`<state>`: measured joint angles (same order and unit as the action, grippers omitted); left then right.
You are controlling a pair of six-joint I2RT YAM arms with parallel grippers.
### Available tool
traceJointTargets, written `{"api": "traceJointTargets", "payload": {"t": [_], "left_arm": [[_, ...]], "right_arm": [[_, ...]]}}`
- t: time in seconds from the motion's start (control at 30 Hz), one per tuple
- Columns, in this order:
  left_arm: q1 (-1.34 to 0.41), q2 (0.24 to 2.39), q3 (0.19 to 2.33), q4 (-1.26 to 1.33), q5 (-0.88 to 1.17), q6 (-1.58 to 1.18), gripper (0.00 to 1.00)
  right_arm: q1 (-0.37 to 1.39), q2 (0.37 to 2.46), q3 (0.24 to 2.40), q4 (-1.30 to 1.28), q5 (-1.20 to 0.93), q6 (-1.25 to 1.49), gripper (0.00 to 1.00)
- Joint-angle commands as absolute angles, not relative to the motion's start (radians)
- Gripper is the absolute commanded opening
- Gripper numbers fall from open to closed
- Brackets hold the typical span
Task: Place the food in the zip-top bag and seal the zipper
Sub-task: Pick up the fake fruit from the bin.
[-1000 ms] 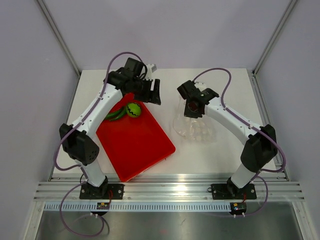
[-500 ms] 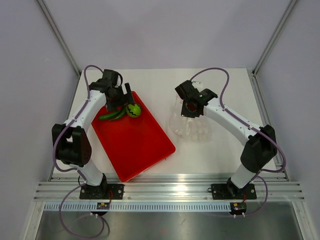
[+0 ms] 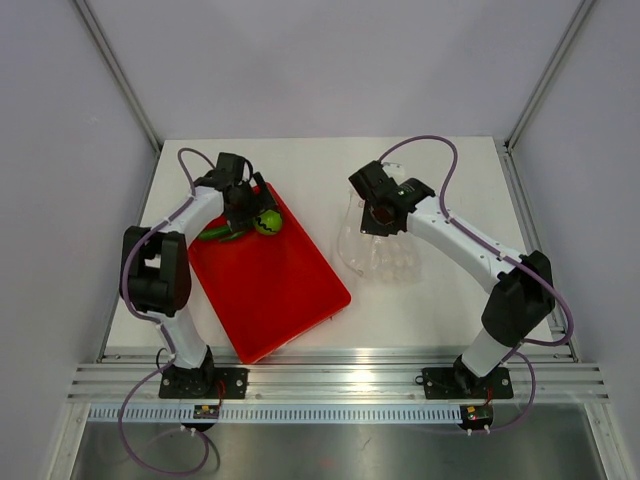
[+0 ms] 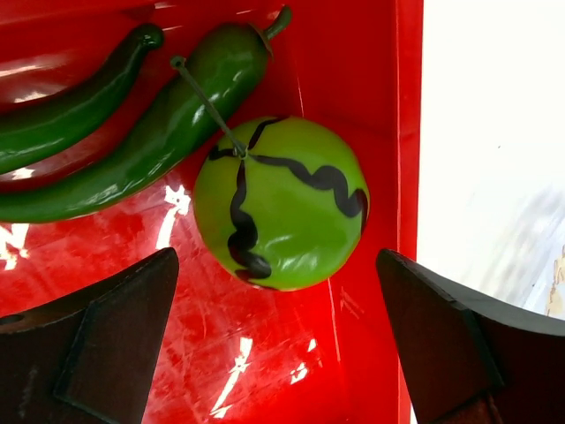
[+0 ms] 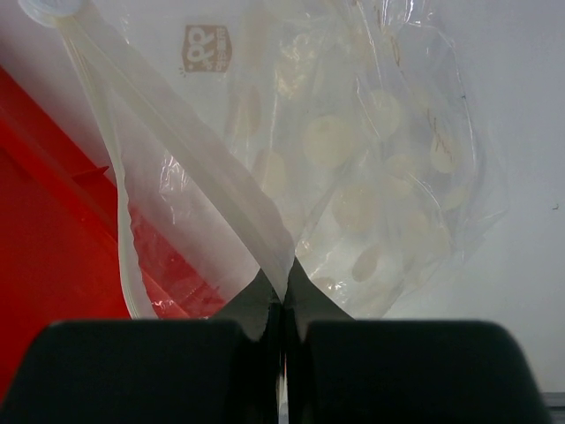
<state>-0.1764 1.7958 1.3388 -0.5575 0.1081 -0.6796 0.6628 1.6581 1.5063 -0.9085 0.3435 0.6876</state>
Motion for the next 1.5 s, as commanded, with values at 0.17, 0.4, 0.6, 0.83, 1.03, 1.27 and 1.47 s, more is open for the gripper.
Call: {"api": "traceJointTargets", "payload": {"t": [0.17, 0.4, 0.6, 0.83, 1.03, 1.27, 1.47], "left_arm": [[-0.178, 1.825, 1.315, -0.446, 0.081, -0.727, 0.93], [-0.181, 1.858, 1.298, -0.429, 0.086, -0.724, 0.93], [-0.181, 1.826, 1.281, -0.44, 0.083, -0.704, 0.69], [-0.204, 1.652, 1.279, -0.508, 0.109, -0.629, 0.43], [-0.244, 1.502, 1.284, -0.597, 0.182, -0.552, 0.39], [-0.316, 1.365, 1.284, -0.606, 0.328, -0.584, 0.35], [-0.402, 1.344, 1.286, -0.534, 0.425, -0.676, 0.36]], "right_arm": [[0.689, 1.62, 1.526, -0.87, 0.327, 0.7, 0.0], [0.696, 1.617, 1.528, -0.88, 0.333, 0.704, 0.0], [0.701, 1.614, 1.525, -0.881, 0.336, 0.712, 0.0], [0.712, 1.618, 1.531, -0.876, 0.331, 0.718, 0.0], [0.723, 1.634, 1.549, -0.868, 0.322, 0.718, 0.0], [0.73, 1.697, 1.603, -0.841, 0.272, 0.716, 0.0], [0.738, 1.752, 1.669, -0.839, 0.232, 0.713, 0.0]]}}
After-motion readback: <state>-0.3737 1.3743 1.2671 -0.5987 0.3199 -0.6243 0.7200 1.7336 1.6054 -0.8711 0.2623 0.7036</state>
